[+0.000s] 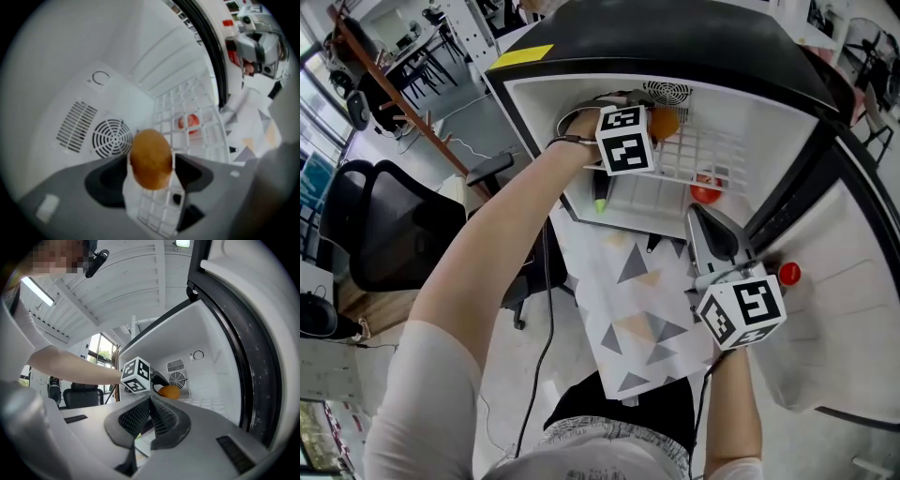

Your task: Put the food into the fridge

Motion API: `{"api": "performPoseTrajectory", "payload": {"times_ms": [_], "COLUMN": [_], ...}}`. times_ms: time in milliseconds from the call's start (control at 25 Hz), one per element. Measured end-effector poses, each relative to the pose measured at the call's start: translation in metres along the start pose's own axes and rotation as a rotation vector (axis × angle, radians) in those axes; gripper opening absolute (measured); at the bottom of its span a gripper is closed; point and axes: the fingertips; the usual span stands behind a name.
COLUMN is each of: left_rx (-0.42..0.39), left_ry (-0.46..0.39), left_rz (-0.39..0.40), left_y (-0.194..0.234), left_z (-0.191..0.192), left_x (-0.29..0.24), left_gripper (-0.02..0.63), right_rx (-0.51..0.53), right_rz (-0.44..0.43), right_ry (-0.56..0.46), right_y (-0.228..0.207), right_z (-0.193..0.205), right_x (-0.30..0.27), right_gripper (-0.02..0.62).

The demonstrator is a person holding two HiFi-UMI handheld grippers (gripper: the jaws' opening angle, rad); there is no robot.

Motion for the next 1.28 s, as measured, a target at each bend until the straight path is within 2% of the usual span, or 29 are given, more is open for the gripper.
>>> {"api": "performPoseTrajectory", "payload": {"times_ms": [440, 600, 880, 1280], "left_rx": [0.012, 0.010, 0.057, 0.116], "left_ry": [-0.055, -0.085, -0.150, -0.245], "left_rz": [-0.057, -0.073, -0.112, -0.191], "left_y": [-0.006, -0.013, -0.033, -0.059], "left_z": [-0.018, -0.031, -0.054, -0.083], "left_x": [0.029, 0.048, 0.096, 0.182], "left_gripper": [0.324, 0.324, 0.319, 0.224], "right_rx": [-0.005, -0.001, 0.000, 0.013], "right_rz": [0.017, 0.019, 0.020, 0.027], "right_ry": [0.016, 0.017, 0.021, 0.041], "right_y": [0.010, 0.020, 0.041, 0.066], "right_z": [-0.005, -0.016, -0.042, -0.084], "right_x": [0.008, 0.010, 0.017, 0.029], "right_gripper": [0.002, 0.002, 0.002, 0.002]}}
Point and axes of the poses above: the fingertips, and each gripper's own axes: x backward along the fingers, y to its left, z out of its underside, and after that the axes turned 11 degrees about -y, right-handed
